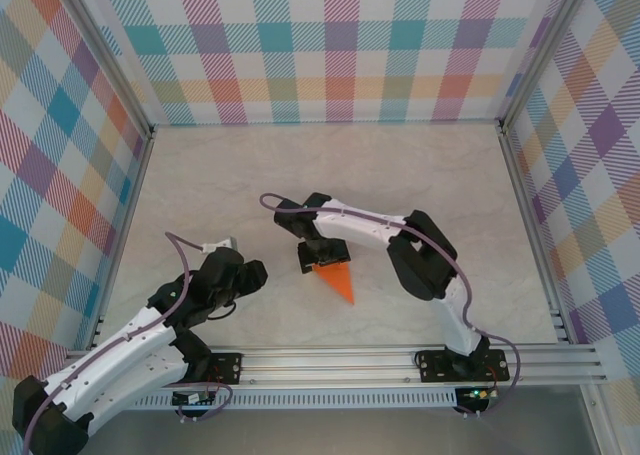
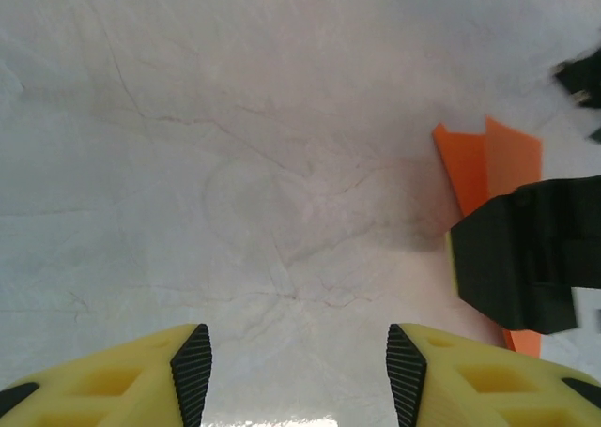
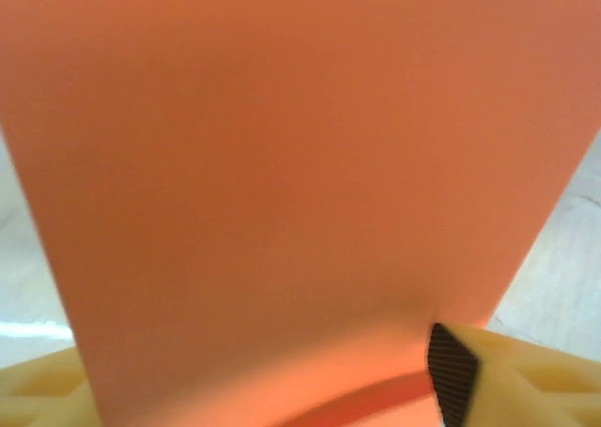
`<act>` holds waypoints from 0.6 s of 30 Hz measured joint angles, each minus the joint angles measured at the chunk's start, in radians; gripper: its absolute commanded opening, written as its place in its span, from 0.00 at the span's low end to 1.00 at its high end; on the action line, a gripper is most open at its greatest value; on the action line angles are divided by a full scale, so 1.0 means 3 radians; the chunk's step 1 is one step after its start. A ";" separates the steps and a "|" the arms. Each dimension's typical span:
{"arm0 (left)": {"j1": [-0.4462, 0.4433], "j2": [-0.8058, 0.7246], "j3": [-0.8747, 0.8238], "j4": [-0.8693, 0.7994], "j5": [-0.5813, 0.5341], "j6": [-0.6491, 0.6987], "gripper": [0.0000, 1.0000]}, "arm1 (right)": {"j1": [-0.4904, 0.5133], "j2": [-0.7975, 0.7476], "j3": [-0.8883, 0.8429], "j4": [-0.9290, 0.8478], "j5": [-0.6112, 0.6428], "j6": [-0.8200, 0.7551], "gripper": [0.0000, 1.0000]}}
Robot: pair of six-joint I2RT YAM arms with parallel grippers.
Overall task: Fold a paper plane with a square sheet of paper (pick it up from the middle)
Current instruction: Turn over the paper at the center of the table.
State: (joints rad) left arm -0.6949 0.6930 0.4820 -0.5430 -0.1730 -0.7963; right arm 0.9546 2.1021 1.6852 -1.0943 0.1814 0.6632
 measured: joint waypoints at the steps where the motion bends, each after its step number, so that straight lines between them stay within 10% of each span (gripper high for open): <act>1: 0.0000 0.0024 -0.0023 0.0013 0.0033 0.0000 0.56 | 0.0000 -0.0158 -0.0107 0.0061 -0.0062 -0.0010 0.83; 8: 0.0013 0.0356 -0.0046 0.0266 0.0181 -0.0005 0.59 | 0.0000 -0.1085 -0.0712 0.0553 -0.0268 -0.0084 0.87; 18: 0.0013 0.1171 -0.0020 0.0881 0.0476 -0.0168 0.59 | -0.0383 -0.2042 -0.2000 0.1537 -0.0575 -0.0159 0.65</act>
State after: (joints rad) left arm -0.6910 1.0443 0.4759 -0.2787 -0.0303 -0.8467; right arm 0.8398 1.4895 1.0851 -0.6331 0.0090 0.6155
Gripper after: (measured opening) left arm 0.585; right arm 0.658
